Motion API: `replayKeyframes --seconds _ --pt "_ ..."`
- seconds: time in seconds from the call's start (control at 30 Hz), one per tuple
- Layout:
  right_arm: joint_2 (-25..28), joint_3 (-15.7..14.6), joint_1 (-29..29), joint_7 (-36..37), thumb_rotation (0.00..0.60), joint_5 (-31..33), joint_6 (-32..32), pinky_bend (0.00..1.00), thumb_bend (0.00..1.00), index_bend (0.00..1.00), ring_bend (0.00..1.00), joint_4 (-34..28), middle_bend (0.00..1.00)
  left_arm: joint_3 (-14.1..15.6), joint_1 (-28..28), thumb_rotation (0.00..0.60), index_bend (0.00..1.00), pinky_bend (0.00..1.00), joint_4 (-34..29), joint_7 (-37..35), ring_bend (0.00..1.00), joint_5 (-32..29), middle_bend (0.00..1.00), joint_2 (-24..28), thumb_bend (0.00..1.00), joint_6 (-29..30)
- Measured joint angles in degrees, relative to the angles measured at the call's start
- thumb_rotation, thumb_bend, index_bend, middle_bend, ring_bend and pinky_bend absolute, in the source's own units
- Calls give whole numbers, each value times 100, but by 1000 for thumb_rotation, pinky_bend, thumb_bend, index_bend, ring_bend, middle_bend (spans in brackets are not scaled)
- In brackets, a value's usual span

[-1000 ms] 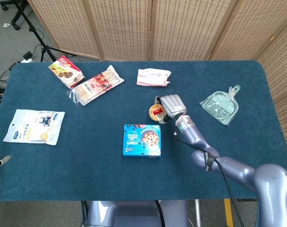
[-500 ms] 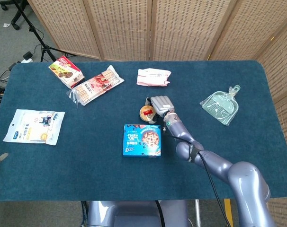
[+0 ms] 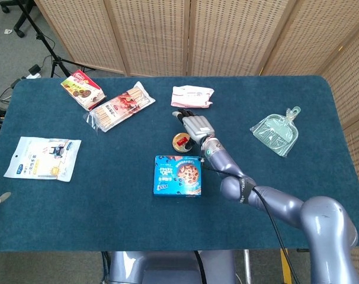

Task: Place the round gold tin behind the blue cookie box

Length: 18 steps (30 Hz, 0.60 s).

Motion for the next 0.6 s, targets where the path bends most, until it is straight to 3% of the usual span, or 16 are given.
replayKeyframes --seconds 0.13,0.3,0.47,0.6 --pt "580 -64 -342 -68 600 -504 776 100 0 62 0 -1089 0 28 37 600 0 0 22 -58 0 122 0 -15 0 111" --pt "1183 -466 -1048 -273 600 -1893 2274 0 0 62 0 -1988 0 10 88 600 0 0 177 -210 0 305 0 -153 0 405" --pt "1770 -1254 -2402 -130 600 -3710 4109 0 0 39 0 -2505 0 59 161 600 0 0 397 -409 0 617 0 -280 0 645" --pt "2018 -1895 -3434 268 600 -4820 5195 0 0 6 0 -2587 0 116 208 600 0 0 482 -504 0 798 0 -318 0 784"
